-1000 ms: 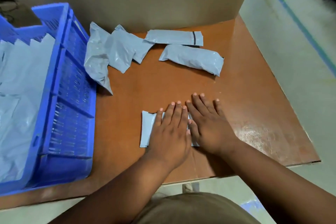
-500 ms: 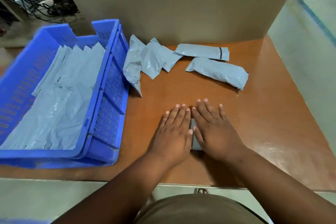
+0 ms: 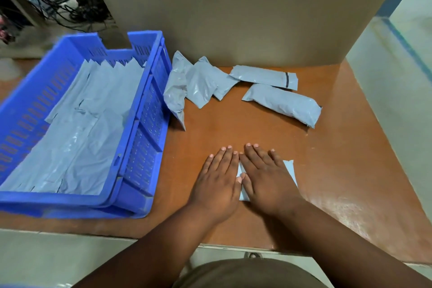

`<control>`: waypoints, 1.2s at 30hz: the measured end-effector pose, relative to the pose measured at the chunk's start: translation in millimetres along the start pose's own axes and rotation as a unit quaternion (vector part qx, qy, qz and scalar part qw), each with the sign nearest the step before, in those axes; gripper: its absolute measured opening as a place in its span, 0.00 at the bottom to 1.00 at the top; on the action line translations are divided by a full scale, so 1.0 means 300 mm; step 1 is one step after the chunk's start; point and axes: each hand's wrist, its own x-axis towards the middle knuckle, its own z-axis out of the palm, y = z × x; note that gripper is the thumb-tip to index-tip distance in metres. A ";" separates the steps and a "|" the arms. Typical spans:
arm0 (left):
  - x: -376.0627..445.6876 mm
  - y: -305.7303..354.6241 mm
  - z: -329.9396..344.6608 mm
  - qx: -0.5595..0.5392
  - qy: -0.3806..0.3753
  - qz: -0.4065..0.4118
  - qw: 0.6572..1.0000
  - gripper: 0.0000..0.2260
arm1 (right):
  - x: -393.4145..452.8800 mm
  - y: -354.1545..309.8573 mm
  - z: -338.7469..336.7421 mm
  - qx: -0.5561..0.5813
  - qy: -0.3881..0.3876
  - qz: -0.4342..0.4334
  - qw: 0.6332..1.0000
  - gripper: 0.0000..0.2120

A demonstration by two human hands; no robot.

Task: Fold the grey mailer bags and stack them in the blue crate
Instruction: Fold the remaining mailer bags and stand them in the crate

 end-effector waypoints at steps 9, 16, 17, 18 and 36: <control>-0.220 -0.081 -0.044 0.047 -0.037 0.075 0.995 0.33 | -0.197 0.039 -0.008 -0.032 0.020 -0.092 0.995 0.30; -0.224 -0.083 -0.038 0.058 -0.047 0.066 0.995 0.33 | -0.194 0.044 0.004 -0.037 -0.006 -0.088 0.995 0.30; -0.226 -0.084 -0.038 0.058 -0.048 0.066 0.995 0.33 | -0.194 0.045 0.003 -0.039 -0.009 -0.090 0.995 0.30; -0.227 -0.082 -0.039 0.054 -0.050 0.066 0.995 0.32 | -0.193 0.047 0.005 -0.041 -0.011 -0.091 0.995 0.30; -0.072 0.148 -0.003 0.096 -0.046 0.132 0.985 0.33 | -0.310 0.193 0.047 0.001 0.025 -0.029 0.999 0.38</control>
